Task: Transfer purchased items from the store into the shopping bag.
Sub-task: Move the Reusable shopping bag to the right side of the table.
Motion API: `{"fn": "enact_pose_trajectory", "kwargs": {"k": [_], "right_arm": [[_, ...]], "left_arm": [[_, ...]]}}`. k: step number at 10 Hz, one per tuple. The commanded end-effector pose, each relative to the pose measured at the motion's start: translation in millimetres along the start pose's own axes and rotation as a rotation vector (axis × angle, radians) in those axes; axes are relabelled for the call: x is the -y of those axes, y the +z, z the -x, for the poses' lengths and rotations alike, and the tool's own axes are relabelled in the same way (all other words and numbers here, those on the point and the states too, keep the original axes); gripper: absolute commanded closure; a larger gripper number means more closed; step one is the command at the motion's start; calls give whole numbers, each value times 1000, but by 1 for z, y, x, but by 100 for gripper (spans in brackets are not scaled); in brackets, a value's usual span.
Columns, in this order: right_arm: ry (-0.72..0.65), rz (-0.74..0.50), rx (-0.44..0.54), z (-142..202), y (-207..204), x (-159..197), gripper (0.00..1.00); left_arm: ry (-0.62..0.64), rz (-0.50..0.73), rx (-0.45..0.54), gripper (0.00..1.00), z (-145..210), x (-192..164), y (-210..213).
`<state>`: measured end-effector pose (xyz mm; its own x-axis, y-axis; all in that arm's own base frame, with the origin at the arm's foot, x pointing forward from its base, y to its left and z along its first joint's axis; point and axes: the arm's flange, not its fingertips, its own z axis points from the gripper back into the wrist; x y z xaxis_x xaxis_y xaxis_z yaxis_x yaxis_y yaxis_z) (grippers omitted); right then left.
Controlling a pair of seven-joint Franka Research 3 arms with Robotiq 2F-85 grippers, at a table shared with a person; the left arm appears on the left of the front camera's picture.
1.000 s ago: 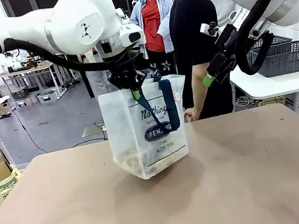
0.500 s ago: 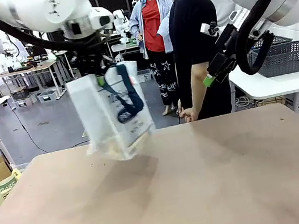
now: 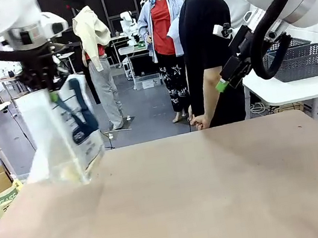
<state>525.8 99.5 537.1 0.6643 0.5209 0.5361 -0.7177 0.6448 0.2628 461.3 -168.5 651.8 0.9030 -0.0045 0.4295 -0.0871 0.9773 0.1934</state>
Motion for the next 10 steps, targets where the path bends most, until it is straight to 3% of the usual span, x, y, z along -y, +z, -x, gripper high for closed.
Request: {"fn": "enact_pose_trajectory", "kwargs": {"k": [1,6,10], "right_arm": [[-19,0,0,-2,0,-2,0],[-19,0,0,-2,0,-2,0],[-19,0,0,-2,0,-2,0]], "left_arm": [[100,-47,121,100,37,-45,-5],[165,-100,217,100,64,-128,-45],[187,-58,278,100,69,-152,-80]]}}
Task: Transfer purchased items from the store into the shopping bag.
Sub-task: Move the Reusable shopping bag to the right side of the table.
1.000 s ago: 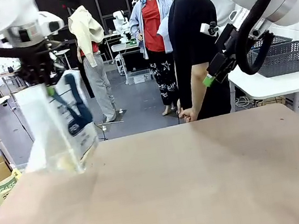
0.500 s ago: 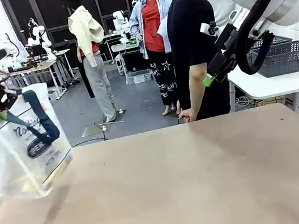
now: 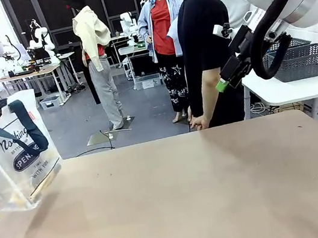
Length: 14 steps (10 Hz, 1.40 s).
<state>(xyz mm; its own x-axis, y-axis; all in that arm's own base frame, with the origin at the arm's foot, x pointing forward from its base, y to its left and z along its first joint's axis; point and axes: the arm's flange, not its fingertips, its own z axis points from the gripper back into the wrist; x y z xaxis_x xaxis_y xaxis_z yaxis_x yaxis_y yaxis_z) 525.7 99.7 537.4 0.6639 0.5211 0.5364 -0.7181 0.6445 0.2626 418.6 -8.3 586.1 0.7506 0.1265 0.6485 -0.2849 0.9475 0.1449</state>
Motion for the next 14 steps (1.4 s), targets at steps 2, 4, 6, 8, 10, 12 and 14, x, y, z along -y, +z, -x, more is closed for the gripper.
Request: {"fn": "enact_pose_trajectory", "kwargs": {"k": [2,4,6,8,10,12,14], "right_arm": [[-20,0,0,-2,0,-2,0],[-20,0,0,-2,0,-2,0],[-20,0,0,-2,0,-2,0],[-20,0,0,-2,0,-2,0],[-20,0,0,-2,0,-2,0],[-20,0,0,-2,0,-2,0],[-20,0,0,-2,0,-2,0]], "left_arm": [[10,12,15,100,17,-12,-32],[43,43,-23,100,41,-13,-55],[21,14,-55,100,38,-9,-53],[21,14,-55,100,38,-9,-53],[21,14,-55,100,38,-9,-53],[21,14,-55,100,38,-9,-53],[21,14,-55,100,38,-9,-53]]}}
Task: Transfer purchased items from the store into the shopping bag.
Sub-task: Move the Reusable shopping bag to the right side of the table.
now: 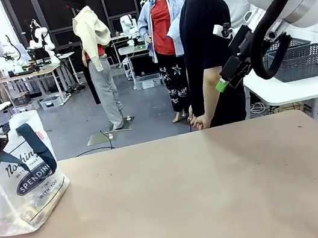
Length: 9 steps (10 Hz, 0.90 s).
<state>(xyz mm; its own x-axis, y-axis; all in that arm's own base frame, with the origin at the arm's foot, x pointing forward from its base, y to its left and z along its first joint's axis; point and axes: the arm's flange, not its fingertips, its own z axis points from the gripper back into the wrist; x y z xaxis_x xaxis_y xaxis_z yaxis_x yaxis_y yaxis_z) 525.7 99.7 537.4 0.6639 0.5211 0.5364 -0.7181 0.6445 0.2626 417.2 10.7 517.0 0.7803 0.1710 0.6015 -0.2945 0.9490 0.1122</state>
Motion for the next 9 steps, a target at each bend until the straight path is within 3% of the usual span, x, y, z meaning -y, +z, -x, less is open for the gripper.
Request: {"fn": "enact_pose_trajectory", "kwargs": {"k": [1,5,6,9], "right_arm": [[-20,0,0,-2,0,-2,0],[-20,0,0,-2,0,-2,0],[-20,0,0,-2,0,-2,0],[-20,0,0,-2,0,-2,0]], "left_arm": [[0,0,0,82,0,0,0],[-29,26,-50,6,-12,13,11],[-25,38,-51,0,-15,12,17],[-43,57,-22,0,-34,15,43]]}}
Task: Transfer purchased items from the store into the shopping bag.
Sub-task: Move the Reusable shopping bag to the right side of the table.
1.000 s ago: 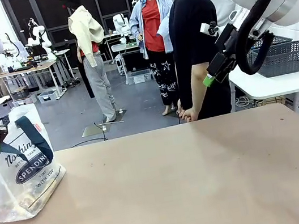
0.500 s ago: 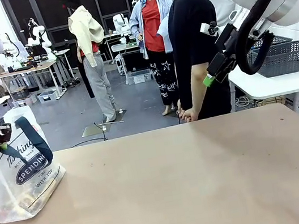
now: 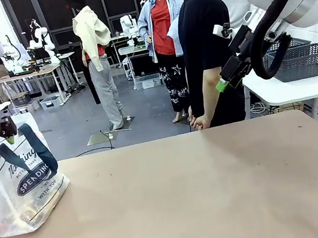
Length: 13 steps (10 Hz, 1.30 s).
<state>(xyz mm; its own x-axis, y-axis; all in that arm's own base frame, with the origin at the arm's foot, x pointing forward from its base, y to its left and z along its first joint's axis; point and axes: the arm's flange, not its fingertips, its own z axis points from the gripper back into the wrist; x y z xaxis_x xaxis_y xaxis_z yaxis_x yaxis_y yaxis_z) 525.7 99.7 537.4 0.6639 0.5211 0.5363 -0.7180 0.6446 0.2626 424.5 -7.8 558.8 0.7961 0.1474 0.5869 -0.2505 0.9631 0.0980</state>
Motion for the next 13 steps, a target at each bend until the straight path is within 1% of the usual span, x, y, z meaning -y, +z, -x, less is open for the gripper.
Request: {"fn": "enact_pose_trajectory", "kwargs": {"k": [1,2,4,5,7,8,9,10,11,13], "right_arm": [[-20,0,0,-2,0,-2,0],[-20,0,0,-2,0,-2,0],[-20,0,0,-2,0,-2,0],[-20,0,0,-2,0,-2,0],[-20,0,0,-2,0,-2,0],[-20,0,0,-2,0,-2,0],[-20,0,0,-2,0,-2,0],[-20,0,0,-2,0,-2,0],[-20,0,0,-2,0,-2,0],[-20,0,0,-2,0,-2,0]], "left_arm": [[-32,44,-2,0,-14,2,19],[-62,66,-5,0,-23,4,28],[-139,188,-56,0,-40,8,44],[-248,283,-93,0,-45,10,46],[-420,451,-121,0,-49,13,38],[-467,496,-133,0,-52,15,32],[-544,552,-137,0,-52,18,30],[-623,603,-136,0,-54,23,28],[-697,688,-102,0,-55,26,26],[-751,770,-14,0,-60,35,23]]}}
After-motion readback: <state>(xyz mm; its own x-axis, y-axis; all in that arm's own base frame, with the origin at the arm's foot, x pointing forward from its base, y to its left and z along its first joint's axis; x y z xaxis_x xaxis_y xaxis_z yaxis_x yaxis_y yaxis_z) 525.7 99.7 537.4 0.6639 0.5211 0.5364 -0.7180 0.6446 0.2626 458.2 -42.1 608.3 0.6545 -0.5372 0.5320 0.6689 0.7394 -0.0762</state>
